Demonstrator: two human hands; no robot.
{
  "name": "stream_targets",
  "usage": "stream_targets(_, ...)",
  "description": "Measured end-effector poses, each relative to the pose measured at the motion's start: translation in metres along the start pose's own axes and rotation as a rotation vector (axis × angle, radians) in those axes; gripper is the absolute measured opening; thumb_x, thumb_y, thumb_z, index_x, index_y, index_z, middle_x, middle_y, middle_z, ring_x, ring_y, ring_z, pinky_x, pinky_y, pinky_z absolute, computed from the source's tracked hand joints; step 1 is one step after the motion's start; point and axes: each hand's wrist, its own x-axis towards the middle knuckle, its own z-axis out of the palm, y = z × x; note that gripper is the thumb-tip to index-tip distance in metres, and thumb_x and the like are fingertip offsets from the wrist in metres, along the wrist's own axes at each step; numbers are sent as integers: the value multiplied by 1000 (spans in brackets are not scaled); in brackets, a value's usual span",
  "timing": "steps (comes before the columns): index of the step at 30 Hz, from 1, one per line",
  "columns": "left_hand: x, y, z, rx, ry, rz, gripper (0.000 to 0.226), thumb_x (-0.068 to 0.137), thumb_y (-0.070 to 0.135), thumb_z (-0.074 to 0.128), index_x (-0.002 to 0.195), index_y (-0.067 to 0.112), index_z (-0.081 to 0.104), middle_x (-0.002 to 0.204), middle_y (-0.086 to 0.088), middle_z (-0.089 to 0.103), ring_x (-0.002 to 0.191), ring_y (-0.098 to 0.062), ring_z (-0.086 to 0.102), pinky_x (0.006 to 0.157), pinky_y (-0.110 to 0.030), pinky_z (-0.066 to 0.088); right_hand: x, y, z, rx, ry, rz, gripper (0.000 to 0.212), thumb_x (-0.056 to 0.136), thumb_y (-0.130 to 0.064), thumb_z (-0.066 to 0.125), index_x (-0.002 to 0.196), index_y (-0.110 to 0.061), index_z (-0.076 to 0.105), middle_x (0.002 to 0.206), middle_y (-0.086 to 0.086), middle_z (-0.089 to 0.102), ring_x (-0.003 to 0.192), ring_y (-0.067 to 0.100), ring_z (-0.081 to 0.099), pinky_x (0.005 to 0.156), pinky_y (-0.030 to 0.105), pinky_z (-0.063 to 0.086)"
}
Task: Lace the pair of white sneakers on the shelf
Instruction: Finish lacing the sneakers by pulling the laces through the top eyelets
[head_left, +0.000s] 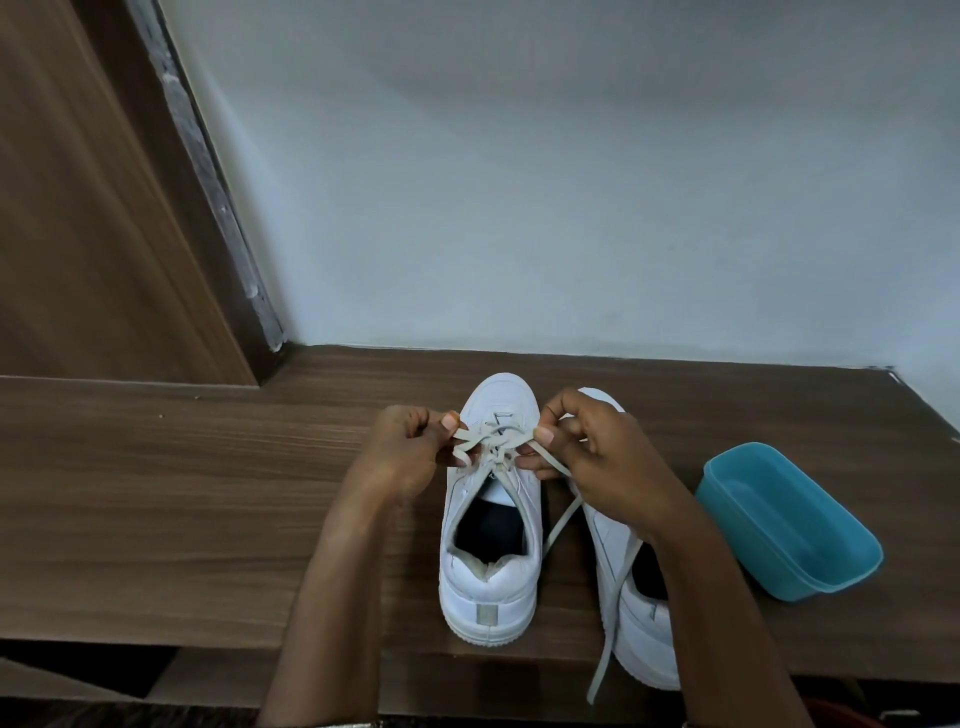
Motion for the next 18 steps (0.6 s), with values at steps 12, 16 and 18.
stream_targets(12, 14, -24, -17, 89, -15, -49, 23, 103, 15, 52, 87, 6, 64, 71, -8, 76, 74, -25, 72, 89, -43, 56, 3, 7, -4, -296, 76, 52, 12, 94, -6, 64, 83, -9, 63, 80, 3, 76, 74, 9, 73, 66, 21, 55)
stream_targets(16, 16, -29, -18, 108, -28, -77, 22, 103, 17, 53, 89, 5, 65, 69, -6, 75, 73, -17, 72, 80, -32, 57, 5, 4, -2, -422, 163, 93, 9, 89, -13, 71, 81, -13, 69, 72, -1, 72, 72, 17, 67, 66, 28, 51)
stream_targets(18, 18, -31, -19, 115, -19, -87, 23, 102, 18, 54, 88, 5, 65, 71, -6, 76, 76, -19, 73, 81, -32, 57, 5, 3, 1, -402, 231, 130, 10, 87, -12, 72, 78, -12, 69, 66, -4, 67, 64, 11, 60, 58, 22, 43)
